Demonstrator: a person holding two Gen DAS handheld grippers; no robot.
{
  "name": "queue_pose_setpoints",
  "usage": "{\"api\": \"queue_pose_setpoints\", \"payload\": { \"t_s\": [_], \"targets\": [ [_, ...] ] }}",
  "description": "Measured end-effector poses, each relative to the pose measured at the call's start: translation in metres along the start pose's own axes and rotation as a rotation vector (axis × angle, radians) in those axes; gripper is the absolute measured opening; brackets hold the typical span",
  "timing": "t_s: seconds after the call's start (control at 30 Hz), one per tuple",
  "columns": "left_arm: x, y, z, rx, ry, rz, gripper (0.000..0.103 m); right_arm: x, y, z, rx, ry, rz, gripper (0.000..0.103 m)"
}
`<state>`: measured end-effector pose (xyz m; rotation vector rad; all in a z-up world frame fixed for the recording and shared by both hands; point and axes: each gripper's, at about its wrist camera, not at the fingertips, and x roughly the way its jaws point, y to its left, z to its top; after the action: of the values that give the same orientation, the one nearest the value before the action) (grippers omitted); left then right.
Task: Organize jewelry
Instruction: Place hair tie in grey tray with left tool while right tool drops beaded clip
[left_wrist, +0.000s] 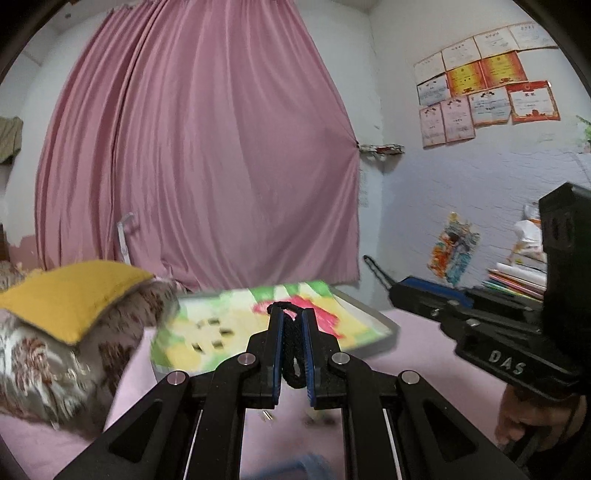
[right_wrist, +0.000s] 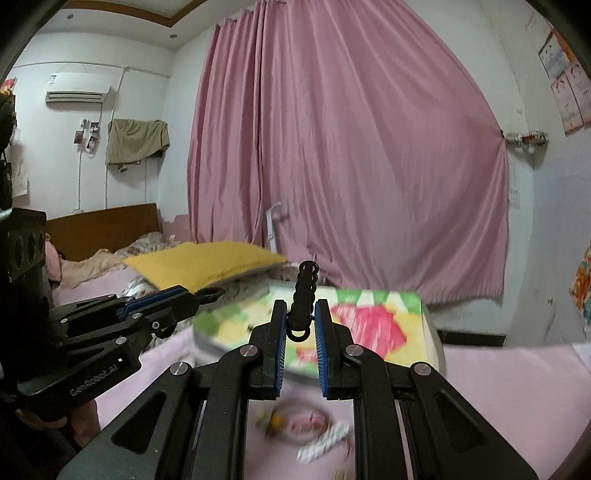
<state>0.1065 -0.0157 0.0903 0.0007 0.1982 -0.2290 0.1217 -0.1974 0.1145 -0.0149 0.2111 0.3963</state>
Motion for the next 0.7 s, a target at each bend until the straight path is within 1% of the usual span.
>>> {"api": "queue_pose_setpoints", "payload": {
  "t_s": [0.07, 0.13, 0.23, 0.27, 0.4, 0.47, 0.5, 0.53, 0.6, 0.7],
  "targets": [
    [0.012, 0.009, 0.009, 0.009, -0.009, 0.014, 0.009, 0.015, -0.005, 0.01, 0.003, -0.005, -0.003, 0.013],
    [0.026, 0.018, 0.016, 0.007, -0.004, 0.025, 0.009, 0.033, -0.01, 0.016, 0.011, 0.013, -0.001, 0.013],
    [0.052, 0.035, 0.024, -0.013, 0.04, 0.028, 0.009, 0.065, -0.017, 0.016, 0.032, 0.08, 0.006, 0.013],
    [0.06, 0.039, 0.024, -0.021, 0.06, 0.029, 0.009, 0.078, -0.019, 0.014, 0.045, 0.12, 0.014, 0.013],
    [0.102, 0.061, 0.022, -0.065, 0.205, 0.04, 0.009, 0.114, -0.029, -0.005, 0.084, 0.263, 0.042, 0.013],
    [0.114, 0.069, 0.015, -0.082, 0.263, 0.054, 0.009, 0.126, -0.032, -0.017, 0.1, 0.328, 0.055, 0.013],
    [0.124, 0.074, 0.011, -0.096, 0.315, 0.061, 0.009, 0.136, -0.032, -0.021, 0.111, 0.359, 0.062, 0.013],
    [0.129, 0.077, 0.005, -0.109, 0.343, 0.063, 0.009, 0.142, -0.035, -0.027, 0.122, 0.396, 0.071, 0.013],
    [0.141, 0.087, -0.002, -0.163, 0.422, 0.05, 0.009, 0.151, -0.037, -0.036, 0.141, 0.451, 0.085, 0.013],
    [0.149, 0.091, -0.01, -0.177, 0.48, 0.068, 0.009, 0.165, -0.033, -0.048, 0.166, 0.52, 0.102, 0.013]
  ]
}}
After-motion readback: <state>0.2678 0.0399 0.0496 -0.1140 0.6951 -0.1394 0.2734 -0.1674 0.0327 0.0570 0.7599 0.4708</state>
